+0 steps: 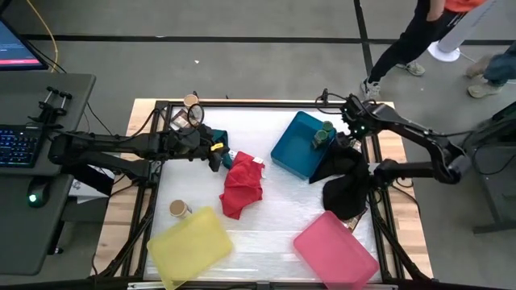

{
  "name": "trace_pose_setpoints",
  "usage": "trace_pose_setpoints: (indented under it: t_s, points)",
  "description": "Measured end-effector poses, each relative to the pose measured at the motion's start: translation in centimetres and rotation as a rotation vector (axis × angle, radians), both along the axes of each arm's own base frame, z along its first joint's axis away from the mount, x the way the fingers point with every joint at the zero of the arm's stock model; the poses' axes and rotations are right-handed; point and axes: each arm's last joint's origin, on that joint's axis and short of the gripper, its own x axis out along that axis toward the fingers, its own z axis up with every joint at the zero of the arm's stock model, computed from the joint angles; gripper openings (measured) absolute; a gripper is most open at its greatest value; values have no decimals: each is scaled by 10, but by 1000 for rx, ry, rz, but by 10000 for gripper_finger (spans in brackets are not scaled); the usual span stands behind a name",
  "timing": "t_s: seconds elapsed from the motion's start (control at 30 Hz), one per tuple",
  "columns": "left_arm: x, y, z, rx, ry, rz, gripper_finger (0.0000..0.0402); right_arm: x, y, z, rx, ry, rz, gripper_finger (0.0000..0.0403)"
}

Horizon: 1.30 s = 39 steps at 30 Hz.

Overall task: Sort spices by type
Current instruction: Put the middle right gold seasoning bottle into the yellow bin

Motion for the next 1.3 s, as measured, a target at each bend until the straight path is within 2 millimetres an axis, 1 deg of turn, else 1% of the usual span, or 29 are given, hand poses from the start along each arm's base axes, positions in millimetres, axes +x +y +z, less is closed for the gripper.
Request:
trace_pose_setpoints:
  t_s: [0.33, 0.67, 0.77, 0.87, 1.0, 1.2, 1.3]
  points:
    - [0, 0, 0, -2, -1, 1, 0, 11, -14, -27, 108, 96, 90, 327]
    - [0, 0, 0, -1, 0, 1, 0, 18, -24, -53, 190, 189, 65, 327]
    - [0, 0, 0, -1, 0, 1, 0, 19, -25, -57, 202, 196, 54, 327]
    - [0, 0, 0, -1, 0, 1, 0, 20, -26, -57, 186, 193, 22, 317]
    - [0, 0, 0, -1, 0, 1, 0, 17, -24, -52, 142, 201, -11, 276]
    - [0, 0, 0, 12, 2, -7, 0, 6, -14, -30, 71, 213, -45, 276]
    - [1, 0, 1, 40, -3, -23, 0, 0, -5, -15, 30, 161, -95, 276]
